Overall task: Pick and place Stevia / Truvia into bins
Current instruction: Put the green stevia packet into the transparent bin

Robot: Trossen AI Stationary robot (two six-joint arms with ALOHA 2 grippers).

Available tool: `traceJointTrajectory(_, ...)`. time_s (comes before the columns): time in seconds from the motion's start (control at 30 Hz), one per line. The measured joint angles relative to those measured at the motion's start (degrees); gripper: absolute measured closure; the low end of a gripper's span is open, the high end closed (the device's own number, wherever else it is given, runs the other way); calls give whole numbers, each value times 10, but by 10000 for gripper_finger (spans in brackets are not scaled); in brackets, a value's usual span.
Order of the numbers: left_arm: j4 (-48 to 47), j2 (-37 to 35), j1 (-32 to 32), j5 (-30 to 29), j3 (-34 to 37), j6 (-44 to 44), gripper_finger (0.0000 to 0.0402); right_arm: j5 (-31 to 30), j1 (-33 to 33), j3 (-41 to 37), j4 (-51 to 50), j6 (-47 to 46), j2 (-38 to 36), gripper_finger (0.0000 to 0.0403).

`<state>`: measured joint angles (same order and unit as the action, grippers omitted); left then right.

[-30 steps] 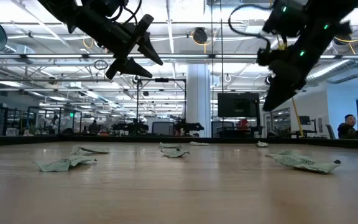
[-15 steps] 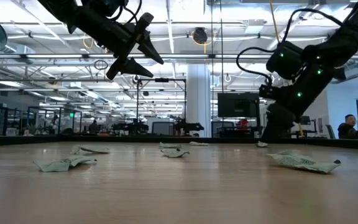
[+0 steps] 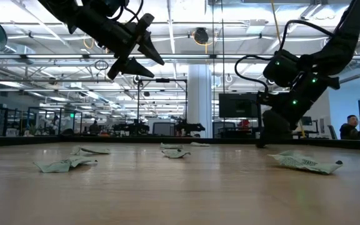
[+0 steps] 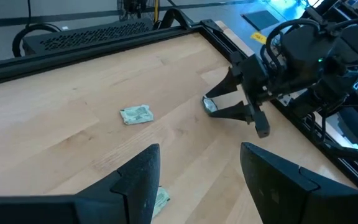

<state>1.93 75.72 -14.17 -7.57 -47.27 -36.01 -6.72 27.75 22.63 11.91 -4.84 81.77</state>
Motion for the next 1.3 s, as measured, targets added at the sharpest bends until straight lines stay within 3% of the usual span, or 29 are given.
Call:
traceJointTrajectory(0.3, 0, 0, 0, 0, 0, 0, 174, 8, -1, -1, -1, -37, 2, 322)
traceJointTrajectory(0.5, 0, 0, 0, 0, 0, -1, 174, 27, -16, -4, 0, -84, -42, 386)
traceJointTrajectory(0.57, 0, 0, 0, 0, 0, -1, 174, 74, -25, -4, 4, -97, -73, 391)
traceJointTrajectory(0.73, 0, 0, 0, 1, 0, -1, 174, 270, -69, -3, 9, -177, -173, 372)
traceJointTrajectory(0.83, 0, 0, 0, 1, 0, -1, 174, 369, -127, -2, 11, -245, -234, 363)
traceJointTrajectory(0.9, 0, 0, 0, 1, 0, -2, 174, 400, -181, -2, 0, -292, -270, 362)
traceJointTrajectory(1.0, 0, 0, 0, 1, 0, -4, 174, 390, -277, -2, -27, -368, -307, 361)
traceJointTrajectory(1.3, 0, 0, 0, 2, 0, -12, 174, 235, -565, 17, -62, -464, -294, 360)
